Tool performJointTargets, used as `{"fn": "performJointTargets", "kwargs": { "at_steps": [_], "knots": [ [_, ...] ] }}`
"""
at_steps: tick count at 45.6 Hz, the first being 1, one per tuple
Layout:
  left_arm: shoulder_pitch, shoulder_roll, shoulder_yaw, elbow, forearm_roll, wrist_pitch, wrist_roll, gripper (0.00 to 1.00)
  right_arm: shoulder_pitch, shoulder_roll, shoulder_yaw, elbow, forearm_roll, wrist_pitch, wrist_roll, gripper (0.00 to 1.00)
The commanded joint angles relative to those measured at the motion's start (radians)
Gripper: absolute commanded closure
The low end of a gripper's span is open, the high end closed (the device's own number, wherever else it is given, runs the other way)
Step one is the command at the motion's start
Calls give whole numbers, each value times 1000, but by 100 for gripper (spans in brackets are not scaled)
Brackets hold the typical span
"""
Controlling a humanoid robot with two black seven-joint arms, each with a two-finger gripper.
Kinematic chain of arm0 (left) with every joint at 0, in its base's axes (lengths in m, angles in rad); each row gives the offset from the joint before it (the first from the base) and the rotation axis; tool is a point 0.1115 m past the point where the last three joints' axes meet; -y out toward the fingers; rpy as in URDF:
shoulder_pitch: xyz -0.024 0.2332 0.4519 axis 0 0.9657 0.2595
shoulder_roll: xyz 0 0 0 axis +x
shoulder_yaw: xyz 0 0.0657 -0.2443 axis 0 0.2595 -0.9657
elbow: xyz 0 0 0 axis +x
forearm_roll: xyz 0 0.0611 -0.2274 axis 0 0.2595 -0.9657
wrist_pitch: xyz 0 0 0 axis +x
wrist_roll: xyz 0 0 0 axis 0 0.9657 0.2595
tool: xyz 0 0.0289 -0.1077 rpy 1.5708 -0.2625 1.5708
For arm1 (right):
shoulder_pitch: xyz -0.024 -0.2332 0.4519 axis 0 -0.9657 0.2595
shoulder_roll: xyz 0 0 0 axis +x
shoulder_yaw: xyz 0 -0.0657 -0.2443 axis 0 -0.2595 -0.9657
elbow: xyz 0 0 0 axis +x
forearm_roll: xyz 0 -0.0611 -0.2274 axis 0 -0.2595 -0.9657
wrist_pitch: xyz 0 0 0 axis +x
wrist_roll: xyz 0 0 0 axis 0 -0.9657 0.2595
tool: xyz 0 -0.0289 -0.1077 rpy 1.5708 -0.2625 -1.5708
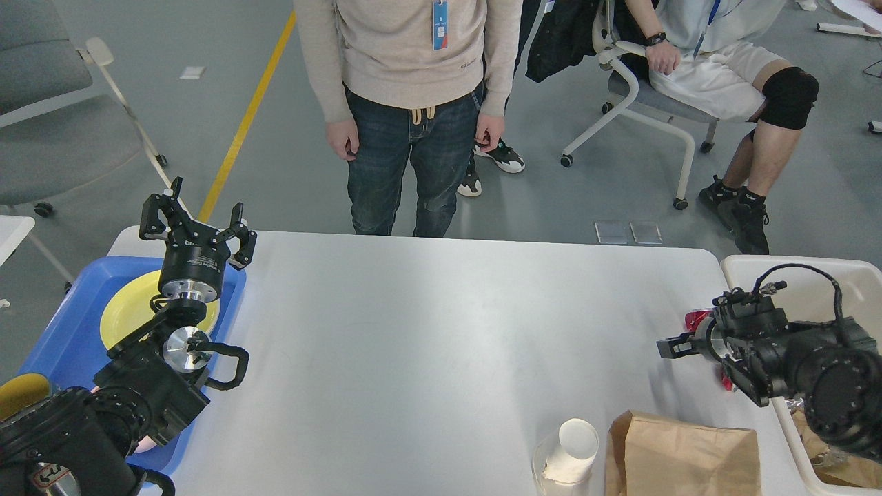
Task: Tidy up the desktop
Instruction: 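Move the right gripper down toward the red wrapper, then close the right gripper on the red wrapper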
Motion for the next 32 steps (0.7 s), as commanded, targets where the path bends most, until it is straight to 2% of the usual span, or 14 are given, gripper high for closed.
{"fn": "performJointTargets", "kwargs": {
  "at_steps": [1, 4, 6, 11, 14, 19, 24, 27, 32],
  "knots": [
    [0, 0, 0, 0, 0, 0, 0, 3, -59, 28, -2, -80, 1, -11, 1, 2],
    [0, 0, 0, 0, 0, 0, 0, 3, -63, 28, 1, -80, 1, -22, 1, 5],
    [0, 0, 0, 0, -1, 0, 0, 3, -64, 28, 1, -78, 1, -31, 3, 11],
    [0, 0, 0, 0, -1, 0, 0, 3, -75, 28, -7, -78, -2, -31, 1, 35],
    [0, 0, 0, 0, 0, 0, 0, 3, -75, 28, -5, -78, -2, -29, 1, 42],
    [0, 0, 0, 0, 0, 0, 0, 3, -75, 26, -5, -78, -1, -31, 1, 45],
    [0, 0, 0, 0, 0, 0, 0, 3, -75, 25, -4, -78, 1, -29, 1, 63],
    [0, 0, 0, 0, 0, 0, 0, 3, -70, 22, -2, -77, 1, -31, 1, 80],
    [0, 0, 0, 0, 0, 0, 0, 3, -55, 19, -1, -67, 1, -28, 4, 90]
  ]
}}
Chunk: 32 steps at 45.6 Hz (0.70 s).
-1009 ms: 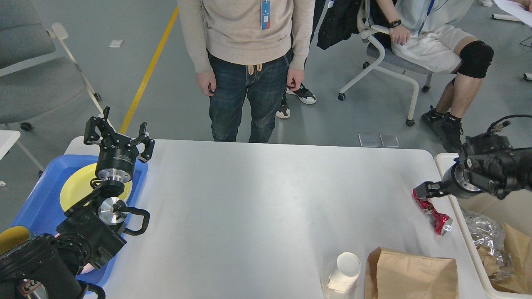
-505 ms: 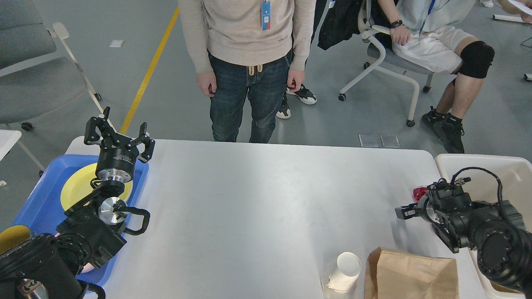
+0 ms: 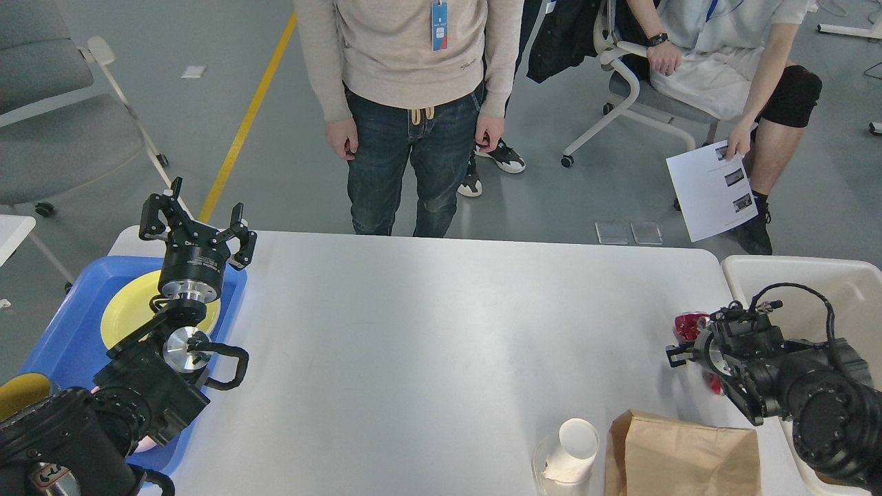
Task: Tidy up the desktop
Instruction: 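Close the right gripper on the red wrapper, then lift the red wrapper with the right gripper and drop it in the white bin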
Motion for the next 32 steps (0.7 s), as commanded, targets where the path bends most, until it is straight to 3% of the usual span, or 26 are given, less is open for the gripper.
{"fn": "performJointTargets", "kwargs": {
  "at_steps": [1, 3, 12, 23, 32],
  "knots": [
    [0, 1, 0, 0, 0, 0, 0, 3, 24, -3, 2, 10, 0, 5, 4, 94],
    [0, 0, 0, 0, 0, 0, 0, 3, 42, -3, 3, 13, 0, 10, 4, 100],
    [0, 0, 0, 0, 0, 0, 0, 3, 165, -32, -1, 103, 3, 62, 6, 100],
    [0, 0, 0, 0, 0, 0, 0, 3, 603, -274, 8, 543, 0, 229, 11, 100],
    [0, 0, 0, 0, 0, 0, 0, 3, 881, -328, 11, 630, 3, 511, 11, 100]
  ]
}}
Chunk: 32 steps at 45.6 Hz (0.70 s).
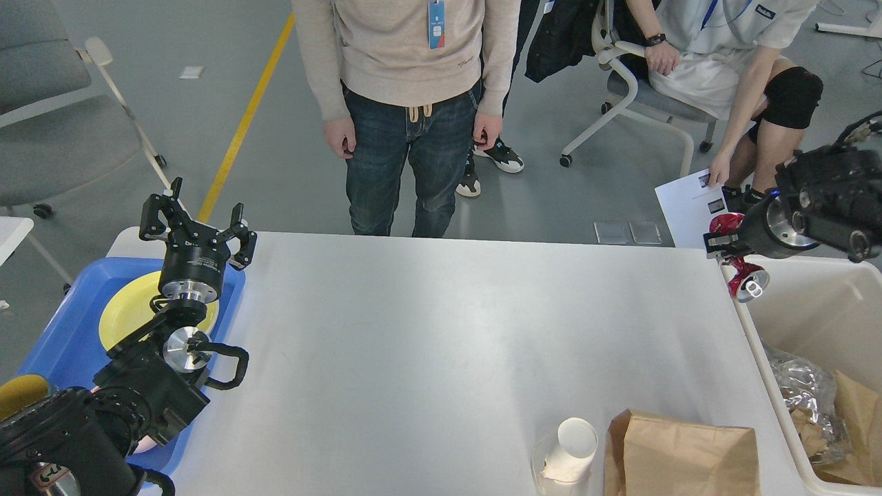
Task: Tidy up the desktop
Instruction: 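Lift the red wrapper with the right gripper and drop it in the white bin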
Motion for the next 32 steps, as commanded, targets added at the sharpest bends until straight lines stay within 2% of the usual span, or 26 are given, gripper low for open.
{"fn": "performJointTargets", "kwargs": {
  "at_steps": [1, 6, 7, 11, 32],
  "knots": [
    [0, 0, 0, 0, 0, 0, 0, 3, 165, -27, 3, 26, 4, 205, 1, 100],
    [0, 0, 0, 0, 0, 0, 0, 4, 276, -56, 17, 36, 6, 346, -1, 100],
    [0, 0, 0, 0, 0, 0, 0, 3, 316, -63, 17, 43, 7, 403, -1, 100],
    [0, 0, 0, 0, 0, 0, 0, 3, 371, -64, 19, 49, 9, 478, -1, 100],
    [0, 1, 0, 0, 0, 0, 0, 3, 370, -96, 23, 38, 4, 483, -1, 100]
  ]
}}
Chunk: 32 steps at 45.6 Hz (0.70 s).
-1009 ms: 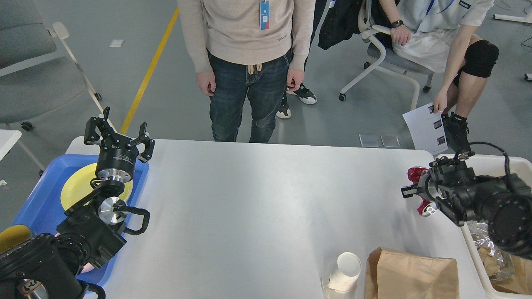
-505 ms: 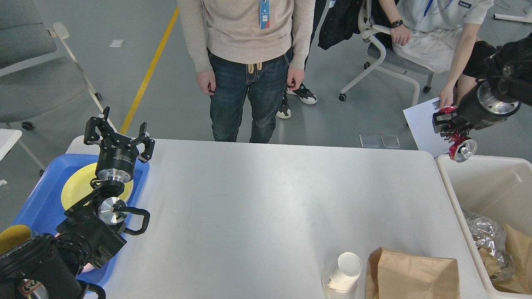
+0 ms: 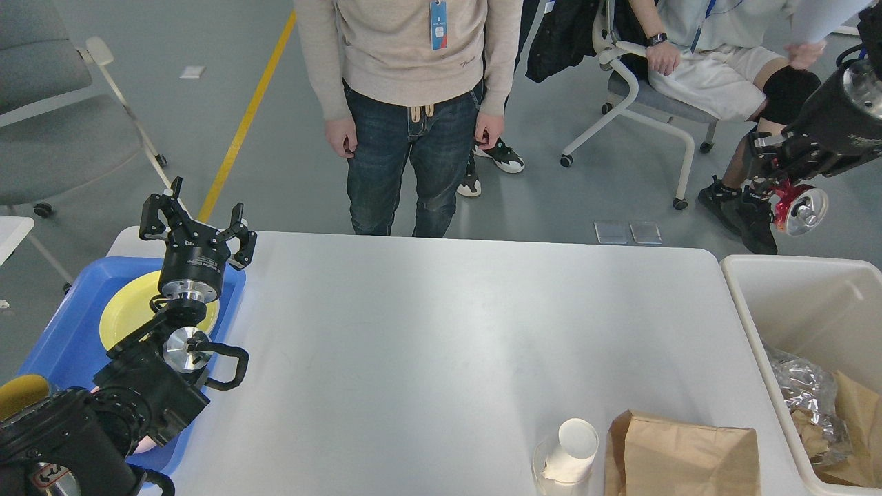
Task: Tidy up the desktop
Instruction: 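Lift the red wrapper with the right gripper and drop it in the white bin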
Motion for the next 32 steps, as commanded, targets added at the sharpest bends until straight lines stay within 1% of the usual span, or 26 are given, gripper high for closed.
{"fn": "performJointTargets", "kwargs": {
  "at_steps": [1, 4, 6, 8, 11, 12, 15, 18, 20, 24, 27, 32],
  "knots": [
    [0, 1, 0, 0, 0, 0, 0, 3, -16, -12, 0, -13, -3, 0, 0, 100],
    [0, 1, 0, 0, 0, 0, 0, 3, -53, -28, 0, -33, -4, -20, 0, 100],
    [0, 0, 0, 0, 0, 0, 0, 3, -97, -43, 0, -61, -4, -61, -1, 100],
    [0, 0, 0, 0, 0, 0, 0, 4, -155, -58, 2, -96, -4, -125, -1, 100],
    [0, 0, 0, 0, 0, 0, 0, 3, -281, -74, 0, -159, -1, -251, -1, 100],
    [0, 0, 0, 0, 0, 0, 0, 3, -382, -77, 0, -211, 6, -353, -1, 100],
    [0, 1, 0, 0, 0, 0, 0, 3, -532, -74, 3, -298, 9, -504, -1, 100],
    [0, 1, 0, 0, 0, 0, 0, 3, -677, -66, 24, -361, 11, -639, -1, 100],
    [0, 1, 0, 0, 0, 0, 0, 3, -758, -64, 57, -389, 15, -697, -1, 100],
    [0, 0, 0, 0, 0, 0, 0, 3, -890, -60, 121, -438, 48, -765, -3, 100],
    [0, 0, 0, 0, 0, 0, 0, 3, -968, -31, 153, -495, 69, -777, -5, 100],
    [0, 0, 0, 0, 0, 0, 0, 3, -1096, 41, 193, -634, 118, -793, -3, 100]
  ]
}}
